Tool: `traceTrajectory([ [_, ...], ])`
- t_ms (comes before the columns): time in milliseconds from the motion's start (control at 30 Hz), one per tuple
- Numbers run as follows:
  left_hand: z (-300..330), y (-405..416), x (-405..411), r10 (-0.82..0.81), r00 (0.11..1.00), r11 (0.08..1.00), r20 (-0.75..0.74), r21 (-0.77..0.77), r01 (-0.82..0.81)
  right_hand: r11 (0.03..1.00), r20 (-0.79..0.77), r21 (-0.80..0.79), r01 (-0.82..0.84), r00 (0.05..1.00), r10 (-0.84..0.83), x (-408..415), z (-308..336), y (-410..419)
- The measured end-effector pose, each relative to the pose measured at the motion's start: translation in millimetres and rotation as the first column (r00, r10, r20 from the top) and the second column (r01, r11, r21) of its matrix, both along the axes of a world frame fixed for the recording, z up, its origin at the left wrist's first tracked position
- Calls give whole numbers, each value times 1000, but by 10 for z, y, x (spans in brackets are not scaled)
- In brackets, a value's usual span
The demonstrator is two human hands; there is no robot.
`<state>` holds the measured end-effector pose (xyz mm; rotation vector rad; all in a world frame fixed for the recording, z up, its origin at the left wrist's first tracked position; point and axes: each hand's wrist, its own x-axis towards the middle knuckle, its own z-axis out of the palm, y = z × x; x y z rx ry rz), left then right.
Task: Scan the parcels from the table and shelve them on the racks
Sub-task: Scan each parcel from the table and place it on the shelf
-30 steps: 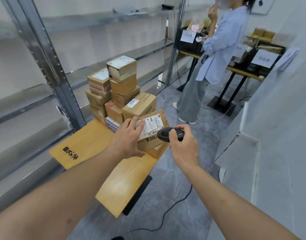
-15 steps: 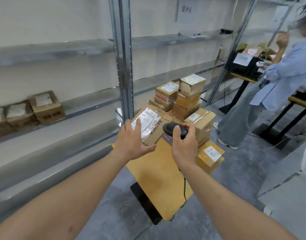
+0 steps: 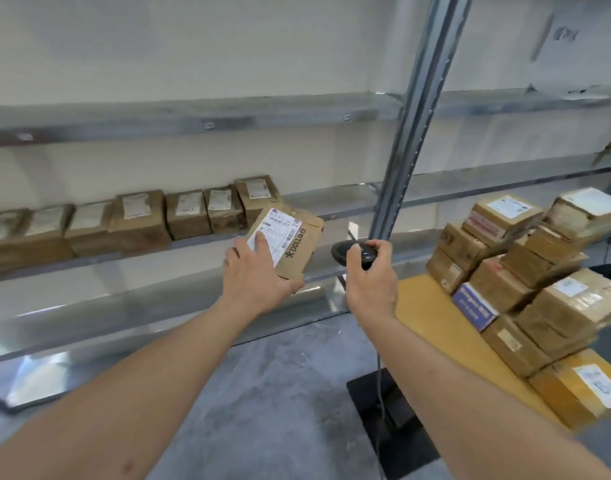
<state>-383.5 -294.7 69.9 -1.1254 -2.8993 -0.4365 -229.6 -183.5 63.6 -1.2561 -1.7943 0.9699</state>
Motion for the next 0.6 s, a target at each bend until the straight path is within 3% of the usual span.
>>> traceTrajectory([
  [300, 34, -964, -992, 310, 950, 951, 32, 4, -310, 966, -10, -12, -258, 966, 258, -1364, 47, -639],
  [600, 28, -1357, -1989, 477, 878, 879, 26, -16, -477, 877, -18, 13, -481, 876, 481, -2754, -8, -903],
])
